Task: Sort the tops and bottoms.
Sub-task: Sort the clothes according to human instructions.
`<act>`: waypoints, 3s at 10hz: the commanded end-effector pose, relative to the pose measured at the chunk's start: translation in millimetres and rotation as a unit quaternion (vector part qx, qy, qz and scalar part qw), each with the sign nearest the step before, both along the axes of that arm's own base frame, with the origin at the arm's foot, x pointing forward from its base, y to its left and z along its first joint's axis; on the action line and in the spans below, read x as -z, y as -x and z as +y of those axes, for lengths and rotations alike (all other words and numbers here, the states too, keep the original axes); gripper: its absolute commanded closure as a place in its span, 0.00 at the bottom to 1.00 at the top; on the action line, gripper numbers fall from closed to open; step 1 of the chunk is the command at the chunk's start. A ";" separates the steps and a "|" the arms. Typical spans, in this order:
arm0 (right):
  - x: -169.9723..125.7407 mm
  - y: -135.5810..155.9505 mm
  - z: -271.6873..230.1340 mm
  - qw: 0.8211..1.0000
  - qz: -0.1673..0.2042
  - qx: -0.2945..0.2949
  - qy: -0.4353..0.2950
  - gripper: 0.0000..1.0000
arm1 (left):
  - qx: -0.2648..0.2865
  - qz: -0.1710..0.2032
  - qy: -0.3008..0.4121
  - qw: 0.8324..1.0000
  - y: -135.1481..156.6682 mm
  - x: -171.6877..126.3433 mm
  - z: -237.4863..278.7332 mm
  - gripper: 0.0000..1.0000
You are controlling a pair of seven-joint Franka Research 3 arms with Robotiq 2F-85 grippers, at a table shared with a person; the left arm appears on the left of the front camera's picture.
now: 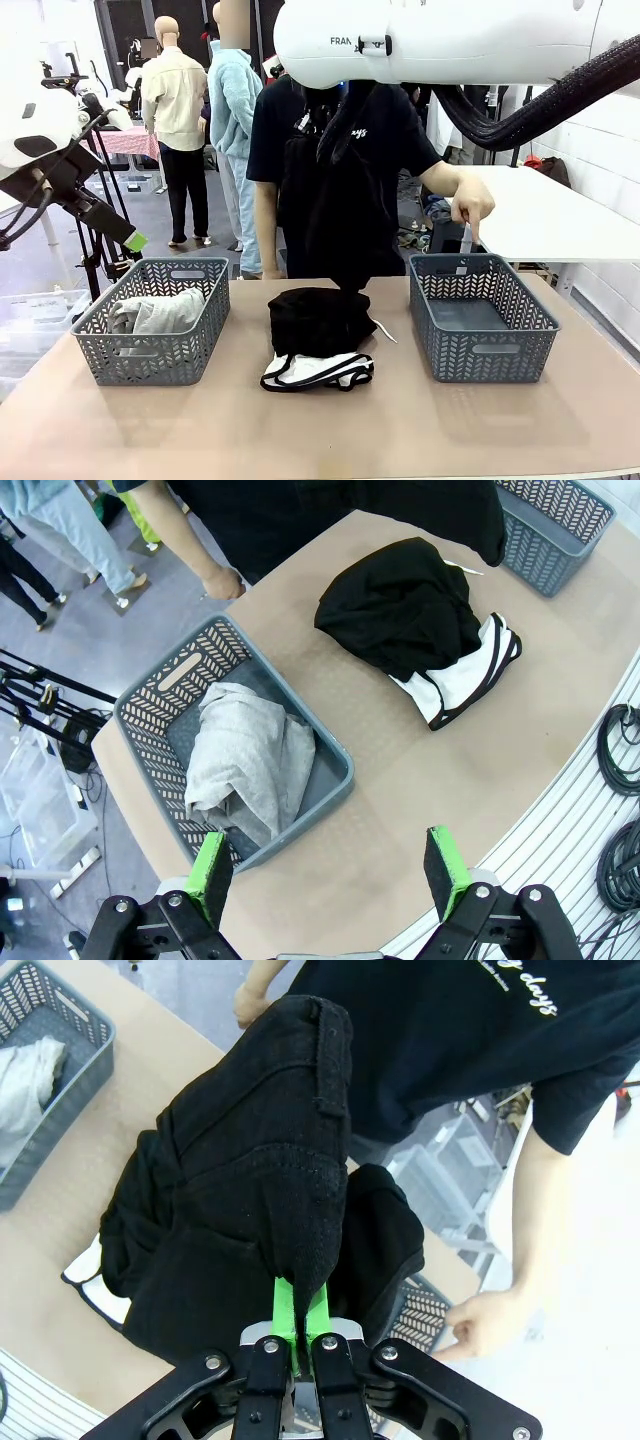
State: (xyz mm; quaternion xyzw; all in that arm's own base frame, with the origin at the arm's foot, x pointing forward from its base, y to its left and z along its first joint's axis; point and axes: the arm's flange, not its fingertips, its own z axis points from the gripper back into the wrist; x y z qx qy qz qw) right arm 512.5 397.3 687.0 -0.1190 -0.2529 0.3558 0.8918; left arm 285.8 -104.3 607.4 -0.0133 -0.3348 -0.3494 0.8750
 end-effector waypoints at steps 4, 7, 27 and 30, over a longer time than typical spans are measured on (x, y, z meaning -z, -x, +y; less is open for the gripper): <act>-22.7 9.8 -21.4 1.000 -0.009 0.024 0.000 1.00 | 0.000 0.002 0.001 1.000 0.6 1.0 2.0 0.00; -60.8 45.8 -89.4 0.992 -0.049 0.115 0.006 1.00 | 0.000 0.002 0.001 1.000 0.6 1.0 2.0 0.00; 24.0 -49.5 -271.1 0.955 0.069 0.279 -0.075 1.00 | 0.000 0.002 0.001 1.000 0.6 1.0 2.0 0.00; 99.0 -73.6 -289.7 0.934 0.194 0.276 -0.120 1.00 | 0.000 0.002 0.001 1.000 0.6 1.0 2.0 0.00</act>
